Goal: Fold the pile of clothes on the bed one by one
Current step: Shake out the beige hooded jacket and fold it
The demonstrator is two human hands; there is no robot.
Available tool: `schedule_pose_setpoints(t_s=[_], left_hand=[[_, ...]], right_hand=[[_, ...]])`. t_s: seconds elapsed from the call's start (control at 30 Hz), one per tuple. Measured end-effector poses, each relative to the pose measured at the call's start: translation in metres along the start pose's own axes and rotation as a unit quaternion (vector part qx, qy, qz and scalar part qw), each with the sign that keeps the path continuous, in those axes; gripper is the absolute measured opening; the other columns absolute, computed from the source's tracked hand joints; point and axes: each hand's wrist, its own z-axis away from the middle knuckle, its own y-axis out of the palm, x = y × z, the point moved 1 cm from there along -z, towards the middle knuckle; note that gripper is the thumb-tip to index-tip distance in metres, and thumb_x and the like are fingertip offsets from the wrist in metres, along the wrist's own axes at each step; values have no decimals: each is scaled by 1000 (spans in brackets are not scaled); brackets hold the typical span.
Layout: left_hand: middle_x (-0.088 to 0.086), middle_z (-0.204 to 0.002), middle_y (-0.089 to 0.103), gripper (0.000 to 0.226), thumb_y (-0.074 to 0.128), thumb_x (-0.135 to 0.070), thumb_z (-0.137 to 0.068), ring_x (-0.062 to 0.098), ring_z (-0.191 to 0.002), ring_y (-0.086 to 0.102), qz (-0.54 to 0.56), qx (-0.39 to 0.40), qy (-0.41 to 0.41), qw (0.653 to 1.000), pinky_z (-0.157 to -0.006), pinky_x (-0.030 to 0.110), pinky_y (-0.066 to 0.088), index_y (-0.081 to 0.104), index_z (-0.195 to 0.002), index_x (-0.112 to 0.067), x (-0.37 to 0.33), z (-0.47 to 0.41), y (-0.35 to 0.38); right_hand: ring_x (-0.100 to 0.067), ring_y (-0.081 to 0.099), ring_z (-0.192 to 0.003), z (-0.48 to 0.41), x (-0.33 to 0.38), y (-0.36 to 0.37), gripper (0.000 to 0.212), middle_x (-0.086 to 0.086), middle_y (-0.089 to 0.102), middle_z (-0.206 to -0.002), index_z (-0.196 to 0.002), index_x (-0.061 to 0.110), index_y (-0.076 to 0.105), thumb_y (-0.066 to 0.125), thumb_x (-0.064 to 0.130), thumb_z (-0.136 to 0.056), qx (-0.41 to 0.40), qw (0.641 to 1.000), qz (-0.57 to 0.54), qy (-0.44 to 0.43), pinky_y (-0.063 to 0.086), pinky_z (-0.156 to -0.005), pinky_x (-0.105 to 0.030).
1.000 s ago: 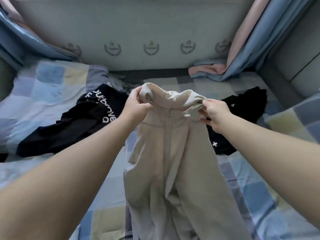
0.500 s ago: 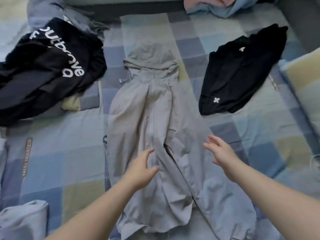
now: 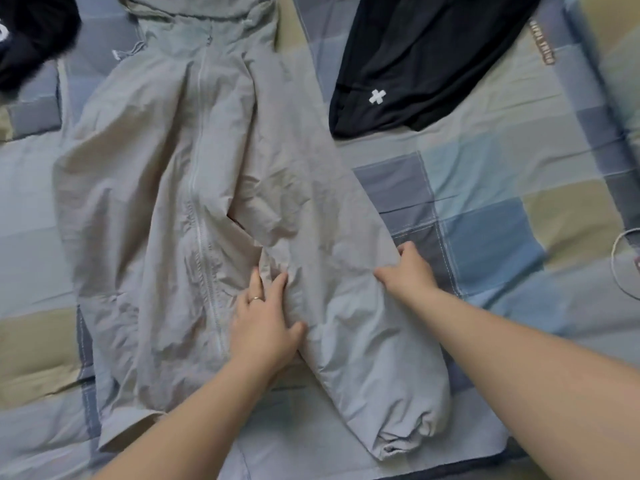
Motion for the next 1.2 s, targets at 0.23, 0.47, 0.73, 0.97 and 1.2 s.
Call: schedule_pose_setpoints(t_s=[0.23,0.47,0.73,0.97,1.2], left_hand=[[1,-168,-18,95,62,-63,-83,32,-154,-11,-107,-104,54,987,-122,54,2,11,-159,-38,-83,-3,22],[-3,-169,-13,88,53,-65,-91,31,-155,-6,-126,0,170,977,-123,50,10,1,-158,-44,-210,-43,23],[-3,-169,-13,89,58,-61,-90,30,-155,-6,-165,60,232,957,-124,49,10,0,-156,-47,-249,-35,19],[-3,-169,-13,99,62,-64,-86,33,-155,-4,-157,53,265,950,-123,51,11,-5,-156,-47,-272,-55,23],[-2,-168,-17,114,67,-74,-75,35,-154,-7,-180,79,235,952,-122,55,9,-11,-154,-49,-314,-88,44]], right_hand=[[-20,55,-77,-28,-45,-88,17,-7,63,-83,-90,7,64,62,22,-97,13,984,-150,-98,41,-63,-27],[-19,61,-89,-71,-87,-249,30,-4,65,-100,-112,17,63,77,27,-87,-59,973,-203,-96,48,-77,-27],[-17,49,-74,-64,-121,-291,29,-3,55,-72,-71,8,67,71,32,-86,55,996,-20,-61,31,-68,-33],[-19,60,-67,-71,-103,-330,35,-4,67,-77,-82,15,64,83,44,-75,45,982,-95,-158,47,-60,-32],[-11,57,-68,-84,-117,-387,9,5,66,-66,-74,14,78,78,18,-82,185,948,221,-137,43,-67,-27]])
